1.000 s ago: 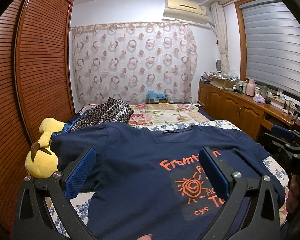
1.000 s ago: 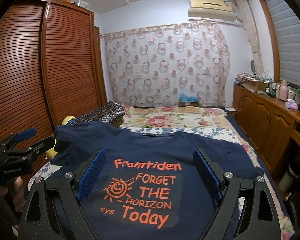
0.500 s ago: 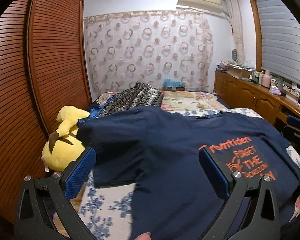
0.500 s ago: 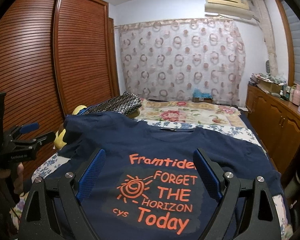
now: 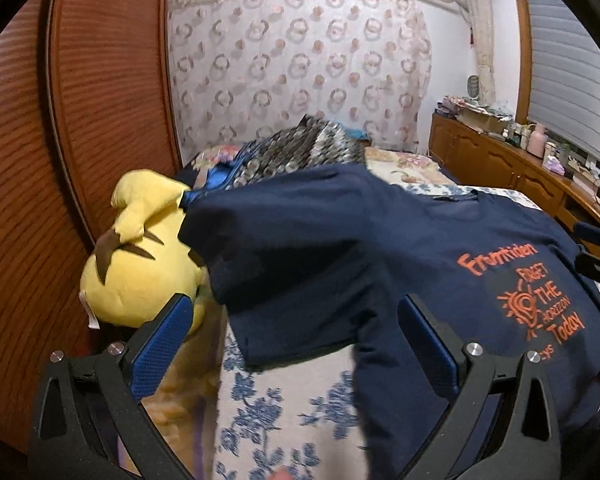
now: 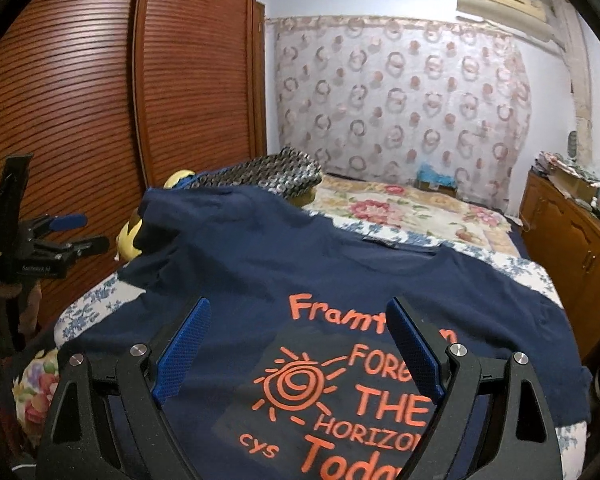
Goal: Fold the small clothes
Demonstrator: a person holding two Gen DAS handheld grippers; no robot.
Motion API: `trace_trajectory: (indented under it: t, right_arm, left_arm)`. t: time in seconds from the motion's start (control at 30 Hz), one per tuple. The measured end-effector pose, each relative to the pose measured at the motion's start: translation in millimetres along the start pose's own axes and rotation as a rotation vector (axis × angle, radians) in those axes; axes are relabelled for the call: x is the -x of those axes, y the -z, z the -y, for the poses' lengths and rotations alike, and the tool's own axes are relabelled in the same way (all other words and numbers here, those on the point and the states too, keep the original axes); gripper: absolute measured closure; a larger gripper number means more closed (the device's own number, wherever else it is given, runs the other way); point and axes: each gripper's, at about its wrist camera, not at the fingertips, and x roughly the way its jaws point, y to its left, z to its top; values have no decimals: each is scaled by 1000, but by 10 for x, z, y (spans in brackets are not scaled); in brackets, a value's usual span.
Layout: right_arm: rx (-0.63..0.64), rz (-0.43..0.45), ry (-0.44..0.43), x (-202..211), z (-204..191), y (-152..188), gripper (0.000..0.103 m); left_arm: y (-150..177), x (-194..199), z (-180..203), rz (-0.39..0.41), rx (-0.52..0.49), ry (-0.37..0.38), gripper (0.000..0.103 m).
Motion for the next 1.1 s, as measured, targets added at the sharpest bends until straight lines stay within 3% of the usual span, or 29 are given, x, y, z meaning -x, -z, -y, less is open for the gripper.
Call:
trace_trajectory:
  t: [0.17, 0.4, 0.5, 0.6, 0.63, 0.67, 0.87, 1.1]
  right_arm:
    - [-7, -32, -22, -138, 98, -81, 13]
    - [1, -43, -31, -246, 123, -151, 13]
    - [8, -49, -39, -324, 80, -186, 13]
    - [12, -58, -51, -391, 67, -201, 13]
    - [14, -61, -57, -395, 34, -192, 13]
    - [16, -63, -61, -410, 21, -187, 13]
    - [8, -67, -72, -430, 32, -169, 13]
    - [-22, -49, -49, -359, 148, -158, 13]
  left_arm:
    - [-5, -245, -145, -37, -1, 13, 25]
    - [-23, -692, -380, -128, 14, 0, 39]
    - [-14, -779, -423, -146, 14, 0, 50]
    - [-7, -797, -426, -153, 12, 18, 73]
    - [-6, -781, -424, -147, 9, 25, 88]
    - [-5, -738, -420, -133, 4, 27, 96]
    - [-128, -429, -332, -57, -25, 38, 100]
    - [-524, -134, 20, 17, -47, 145, 101]
